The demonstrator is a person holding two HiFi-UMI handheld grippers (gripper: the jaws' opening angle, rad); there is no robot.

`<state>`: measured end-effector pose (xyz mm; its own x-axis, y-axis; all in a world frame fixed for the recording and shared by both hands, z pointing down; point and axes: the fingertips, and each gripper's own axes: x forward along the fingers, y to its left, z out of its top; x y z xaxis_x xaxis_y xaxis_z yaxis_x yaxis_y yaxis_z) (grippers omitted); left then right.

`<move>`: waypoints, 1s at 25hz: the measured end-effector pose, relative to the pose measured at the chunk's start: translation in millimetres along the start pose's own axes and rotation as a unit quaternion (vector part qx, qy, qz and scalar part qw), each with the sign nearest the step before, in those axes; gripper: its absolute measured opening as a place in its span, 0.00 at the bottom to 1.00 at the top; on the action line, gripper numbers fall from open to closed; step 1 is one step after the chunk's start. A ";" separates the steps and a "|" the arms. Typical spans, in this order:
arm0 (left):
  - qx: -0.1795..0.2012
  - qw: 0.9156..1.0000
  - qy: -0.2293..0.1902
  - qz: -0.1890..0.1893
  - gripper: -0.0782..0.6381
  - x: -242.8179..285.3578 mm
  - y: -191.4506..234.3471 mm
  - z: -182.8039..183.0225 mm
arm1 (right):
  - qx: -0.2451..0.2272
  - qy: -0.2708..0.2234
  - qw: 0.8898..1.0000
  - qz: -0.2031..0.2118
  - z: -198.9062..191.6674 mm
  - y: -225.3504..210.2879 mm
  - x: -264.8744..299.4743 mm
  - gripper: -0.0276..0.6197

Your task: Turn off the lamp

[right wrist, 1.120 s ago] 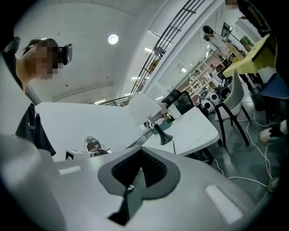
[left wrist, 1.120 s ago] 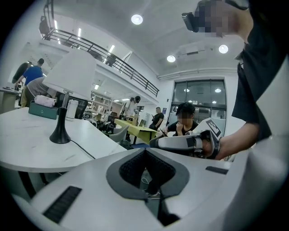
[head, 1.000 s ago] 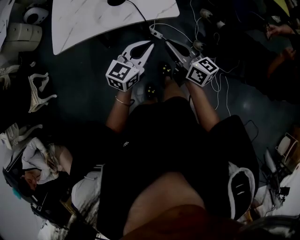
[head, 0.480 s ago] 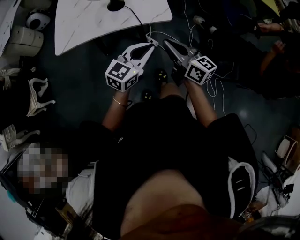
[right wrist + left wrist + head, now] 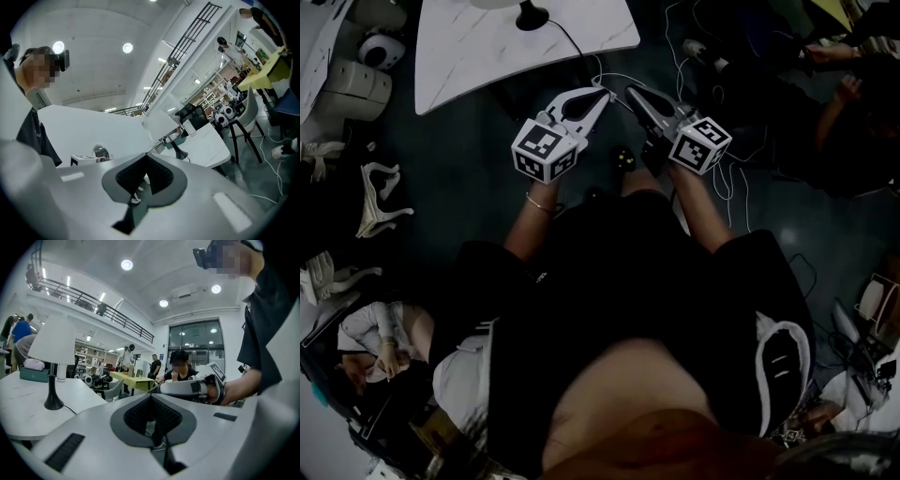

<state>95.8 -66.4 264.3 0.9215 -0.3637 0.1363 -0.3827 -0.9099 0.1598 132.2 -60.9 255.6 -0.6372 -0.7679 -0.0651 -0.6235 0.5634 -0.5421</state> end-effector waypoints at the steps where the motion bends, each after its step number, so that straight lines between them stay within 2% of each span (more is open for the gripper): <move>1: 0.001 1.000 -0.001 0.001 0.12 -1.1 -0.5 0.6 | -0.001 -0.001 1.000 0.002 0.7 1.5 0.0 0.04; 14: -0.002 1.000 -0.013 0.026 0.12 -17.4 8.1 -0.9 | -0.003 0.007 1.000 0.026 -2.3 11.2 7.9 0.04; 25: -0.006 1.000 -0.013 0.023 0.12 -18.7 9.1 -2.7 | -0.005 0.013 0.999 0.032 -5.2 13.0 9.9 0.04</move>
<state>74.9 -67.3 265.8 0.9042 -0.4105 0.1180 -0.4255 -0.8895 0.1666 115.5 -59.6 252.3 -0.6874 -0.7220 -0.0785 -0.5847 0.6143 -0.5299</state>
